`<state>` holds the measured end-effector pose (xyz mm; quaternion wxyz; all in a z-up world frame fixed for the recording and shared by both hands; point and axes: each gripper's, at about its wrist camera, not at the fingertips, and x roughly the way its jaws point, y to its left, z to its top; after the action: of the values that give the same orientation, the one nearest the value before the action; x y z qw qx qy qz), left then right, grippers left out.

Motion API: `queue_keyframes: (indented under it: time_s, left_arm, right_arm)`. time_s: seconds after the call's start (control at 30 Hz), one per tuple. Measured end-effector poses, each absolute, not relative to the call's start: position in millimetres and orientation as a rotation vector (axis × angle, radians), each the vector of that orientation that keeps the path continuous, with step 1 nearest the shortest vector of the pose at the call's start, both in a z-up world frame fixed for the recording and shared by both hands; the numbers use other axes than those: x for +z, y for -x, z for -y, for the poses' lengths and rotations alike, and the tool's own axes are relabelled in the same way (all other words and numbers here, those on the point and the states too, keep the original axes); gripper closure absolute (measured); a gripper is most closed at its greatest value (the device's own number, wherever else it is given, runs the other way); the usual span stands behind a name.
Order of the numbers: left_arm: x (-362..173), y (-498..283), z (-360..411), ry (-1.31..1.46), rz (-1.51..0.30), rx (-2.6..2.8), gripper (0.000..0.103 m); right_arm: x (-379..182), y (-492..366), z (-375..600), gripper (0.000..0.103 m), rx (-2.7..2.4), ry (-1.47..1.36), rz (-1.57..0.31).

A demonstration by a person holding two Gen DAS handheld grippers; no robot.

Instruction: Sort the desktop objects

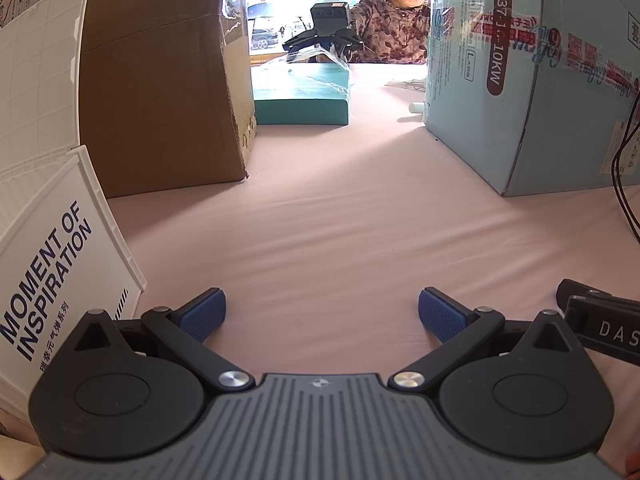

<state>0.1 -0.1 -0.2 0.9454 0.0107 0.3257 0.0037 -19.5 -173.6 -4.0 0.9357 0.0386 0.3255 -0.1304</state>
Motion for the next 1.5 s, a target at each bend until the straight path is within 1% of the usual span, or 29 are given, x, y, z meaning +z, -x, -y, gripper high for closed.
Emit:
queue_keyframes:
  time_s: [1.0, 1.17, 1.37, 1.5]
  left_arm:
    - [-1.2, -1.0, -5.7, -0.015, -0.666, -0.006, 0.0]
    - [0.3, 0.1, -5.8, -0.015, -0.66, -0.029, 0.0]
    - [9.6, 10.1, -11.5, 0.017, -0.566, -0.037, 0.0]
    - [21.6, 21.6, -17.2, 0.078, -0.473, -0.073, 0.0]
  right_arm:
    - [1.2, 25.6, 169.7, 0.0, -0.261, -0.081, -0.657]
    - [1.9, 25.6, 162.9, 0.0, -0.268, -0.046, -0.654]
    - [5.7, 28.4, 149.7, 0.0, -0.225, 0.018, -0.614]
    - [14.5, 37.6, 154.0, 0.0, -0.185, -0.029, -0.521]
